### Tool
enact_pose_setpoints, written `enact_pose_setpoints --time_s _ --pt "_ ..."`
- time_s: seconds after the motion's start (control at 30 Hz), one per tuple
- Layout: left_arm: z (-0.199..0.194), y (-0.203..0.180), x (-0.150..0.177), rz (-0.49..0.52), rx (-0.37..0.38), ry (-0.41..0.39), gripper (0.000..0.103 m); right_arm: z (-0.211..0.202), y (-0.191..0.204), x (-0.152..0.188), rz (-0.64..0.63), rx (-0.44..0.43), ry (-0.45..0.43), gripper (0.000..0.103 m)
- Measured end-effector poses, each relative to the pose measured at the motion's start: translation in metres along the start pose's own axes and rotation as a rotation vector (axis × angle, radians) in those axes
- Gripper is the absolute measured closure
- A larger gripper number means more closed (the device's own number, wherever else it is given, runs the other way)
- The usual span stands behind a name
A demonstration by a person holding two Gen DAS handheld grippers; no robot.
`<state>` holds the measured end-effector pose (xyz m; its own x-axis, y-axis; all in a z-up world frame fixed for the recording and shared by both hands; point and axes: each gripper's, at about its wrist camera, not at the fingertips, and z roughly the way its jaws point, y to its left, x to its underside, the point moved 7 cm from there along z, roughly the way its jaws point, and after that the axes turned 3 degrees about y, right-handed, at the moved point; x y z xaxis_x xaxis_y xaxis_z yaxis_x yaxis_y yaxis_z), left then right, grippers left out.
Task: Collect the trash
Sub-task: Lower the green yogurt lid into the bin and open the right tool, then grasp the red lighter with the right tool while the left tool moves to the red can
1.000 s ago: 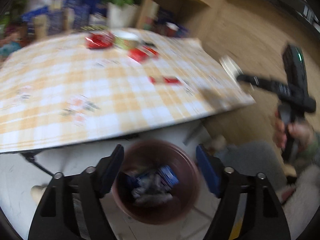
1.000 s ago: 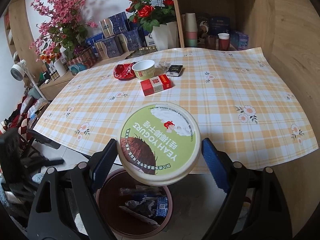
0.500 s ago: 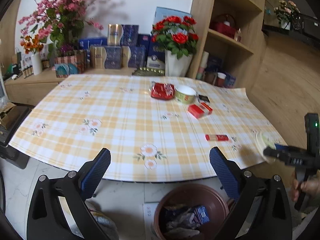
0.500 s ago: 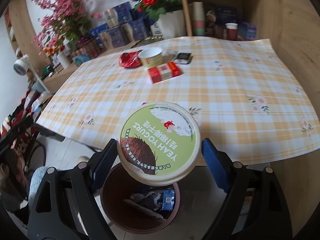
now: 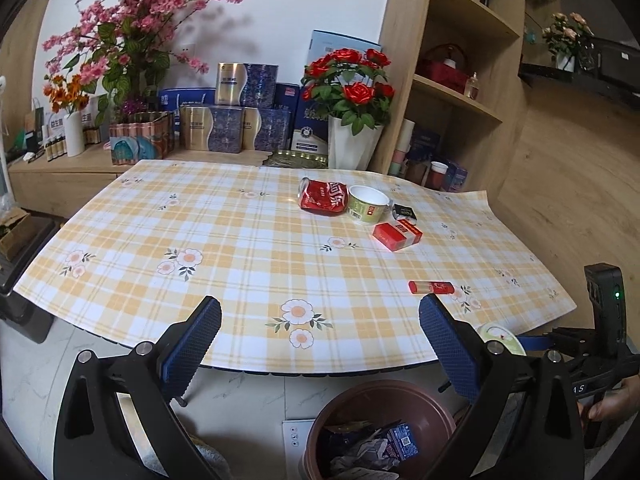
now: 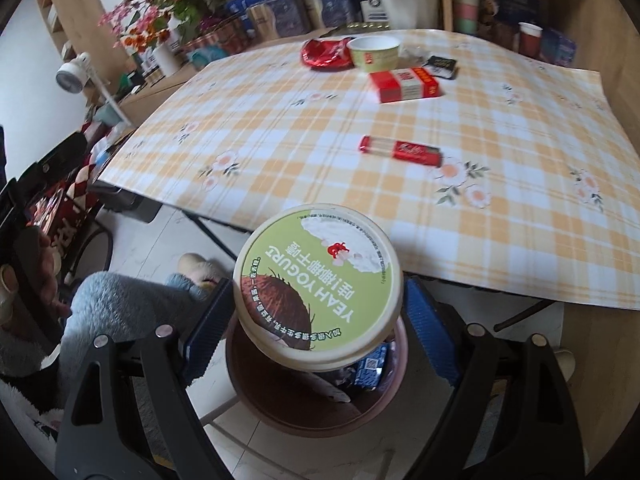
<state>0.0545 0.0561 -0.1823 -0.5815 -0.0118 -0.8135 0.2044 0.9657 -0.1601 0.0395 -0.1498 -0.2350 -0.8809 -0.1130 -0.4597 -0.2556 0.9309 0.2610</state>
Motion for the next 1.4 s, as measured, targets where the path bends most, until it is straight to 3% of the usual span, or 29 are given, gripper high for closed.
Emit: enact_pose_setpoints --time_s 0.33,0.9,1.13,1.2,1.3,1.4 --pt "0.001 -0.012 0.002 0.061 0.021 -0.01 0.006 0.004 0.006 0.004 -0.012 -0.002 0.018 0.009" --pt "0.014 -0.011 -0.002 0.061 0.028 0.021 0.011 -0.02 -0.062 -0.021 0.159 0.108 -0.102 0.007" --pt "0.035 -0.007 -0.005 0.007 0.072 0.044 0.012 -0.013 -0.067 -0.04 0.018 0.188 -0.109 0.012" --pt "0.045 -0.006 -0.002 0.023 0.075 0.065 0.013 0.0 -0.069 -0.045 -0.029 0.204 -0.105 0.019" --pt "0.056 -0.001 0.001 0.022 0.071 0.077 0.014 0.028 -0.084 -0.055 -0.034 0.21 -0.042 0.027" --pt "0.065 0.004 0.004 -0.011 0.087 0.091 0.014 0.052 -0.094 -0.073 -0.097 0.26 -0.004 0.027"
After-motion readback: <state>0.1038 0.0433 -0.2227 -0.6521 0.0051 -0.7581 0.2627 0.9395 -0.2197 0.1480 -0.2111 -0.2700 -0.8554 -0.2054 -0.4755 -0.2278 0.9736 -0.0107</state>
